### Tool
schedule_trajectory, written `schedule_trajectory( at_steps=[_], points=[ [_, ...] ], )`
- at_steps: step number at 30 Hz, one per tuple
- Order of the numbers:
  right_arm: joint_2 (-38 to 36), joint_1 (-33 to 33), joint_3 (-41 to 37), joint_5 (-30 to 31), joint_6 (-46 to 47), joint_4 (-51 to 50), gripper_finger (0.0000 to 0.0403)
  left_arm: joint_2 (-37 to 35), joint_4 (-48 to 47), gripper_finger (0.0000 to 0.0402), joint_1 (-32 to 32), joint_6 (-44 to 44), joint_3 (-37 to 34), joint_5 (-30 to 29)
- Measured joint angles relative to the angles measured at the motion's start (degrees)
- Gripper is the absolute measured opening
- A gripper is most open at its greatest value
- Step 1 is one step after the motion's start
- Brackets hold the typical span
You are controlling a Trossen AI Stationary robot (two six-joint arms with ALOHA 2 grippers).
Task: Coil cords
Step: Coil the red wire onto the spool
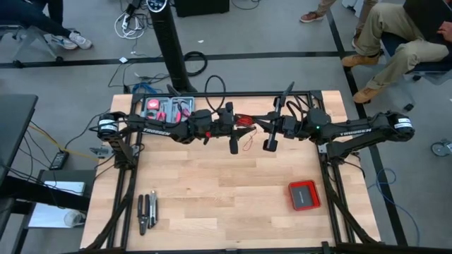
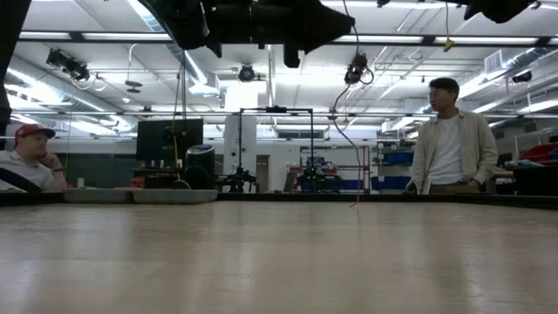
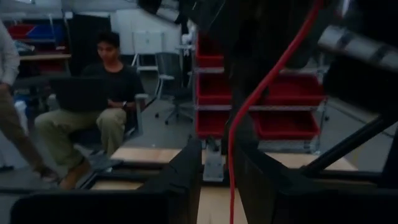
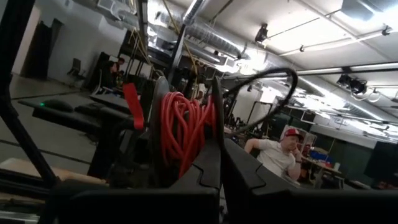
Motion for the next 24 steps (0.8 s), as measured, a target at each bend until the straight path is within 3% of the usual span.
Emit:
schedule_trajectory(
  at_steps=[24],
  points=[
    [0.9,-0.2,-0.1,0.4,-0.3,0.5,0.0,0.1,0.9,0.0085,-1.3,-1.6,0.0,0.1]
  ],
)
